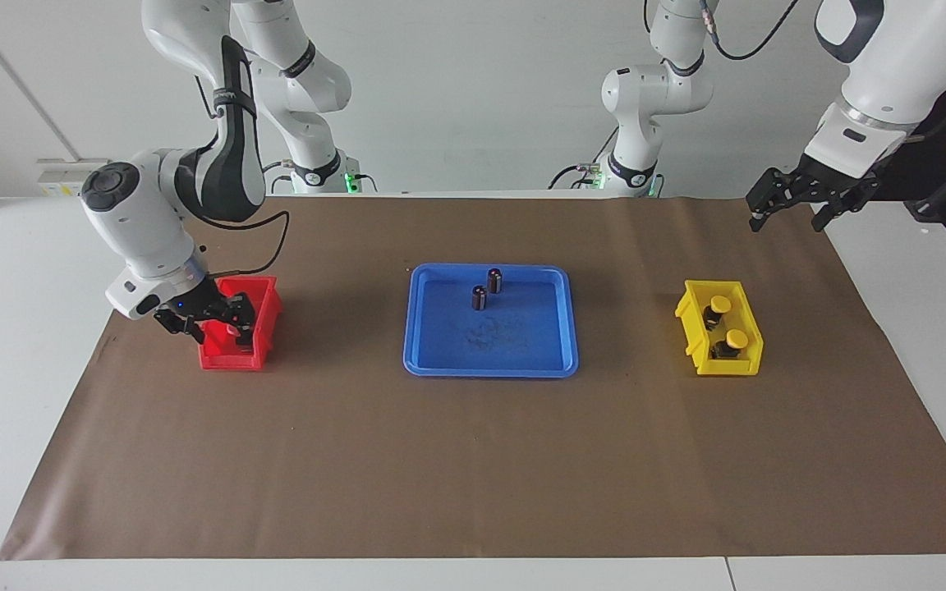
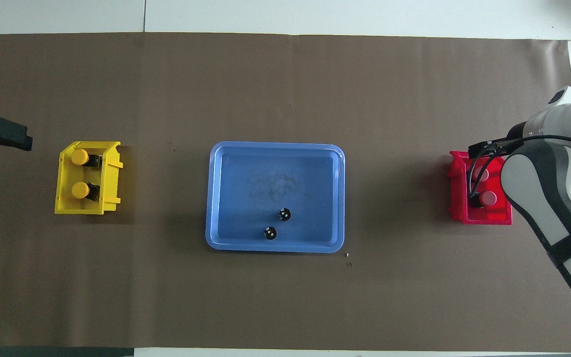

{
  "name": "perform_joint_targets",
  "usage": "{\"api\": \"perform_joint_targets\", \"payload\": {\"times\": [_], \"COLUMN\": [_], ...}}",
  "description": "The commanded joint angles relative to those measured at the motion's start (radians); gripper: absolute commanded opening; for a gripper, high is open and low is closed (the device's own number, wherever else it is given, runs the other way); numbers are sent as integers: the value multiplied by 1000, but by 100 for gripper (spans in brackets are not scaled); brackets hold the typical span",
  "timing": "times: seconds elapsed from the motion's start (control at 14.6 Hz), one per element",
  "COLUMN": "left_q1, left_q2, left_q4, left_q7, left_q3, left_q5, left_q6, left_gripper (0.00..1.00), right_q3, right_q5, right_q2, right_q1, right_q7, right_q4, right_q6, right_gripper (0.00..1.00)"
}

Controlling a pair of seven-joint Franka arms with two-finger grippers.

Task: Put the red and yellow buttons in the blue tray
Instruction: 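Grasp a red button in the red holder with the right gripper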

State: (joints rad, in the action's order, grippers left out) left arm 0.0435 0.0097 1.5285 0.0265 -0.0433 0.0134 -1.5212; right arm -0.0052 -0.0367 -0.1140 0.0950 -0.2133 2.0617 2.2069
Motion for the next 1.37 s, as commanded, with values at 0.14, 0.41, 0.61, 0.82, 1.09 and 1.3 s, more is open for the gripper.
{"api": "perform_joint_targets", "payload": {"times": [0.14, 0.41, 0.61, 0.82, 1.09, 1.3], "left_q1": [-2, -4, -4, -4, -27, -27], "left_q2": [-30, -30, -30, -31, -37, -39], "left_q4": [35, 33, 33, 35, 48, 48], "left_q7": [-2, -2, -2, -5, -5, -4], "left_q3": [2, 2, 2, 2, 3, 5], "left_q5": [-13, -13, -13, -13, -12, -12], "left_q6": [4, -5, 3, 4, 3, 13], "left_gripper": [100, 100, 100, 100, 100, 100], "right_q3": [2, 2, 2, 4, 4, 4], "right_q5": [-26, -26, -26, -26, -26, -26], "right_q2": [65, 79, 79, 80, 89, 92], "right_q1": [11, 34, 29, 26, 28, 28], "right_q7": [-49, -80, -80, -78, -80, -83], "right_q4": [101, 143, 143, 158, 189, 201], "right_q6": [49, 86, 88, 106, 138, 148], "right_gripper": [74, 72, 71, 71, 71, 68]}}
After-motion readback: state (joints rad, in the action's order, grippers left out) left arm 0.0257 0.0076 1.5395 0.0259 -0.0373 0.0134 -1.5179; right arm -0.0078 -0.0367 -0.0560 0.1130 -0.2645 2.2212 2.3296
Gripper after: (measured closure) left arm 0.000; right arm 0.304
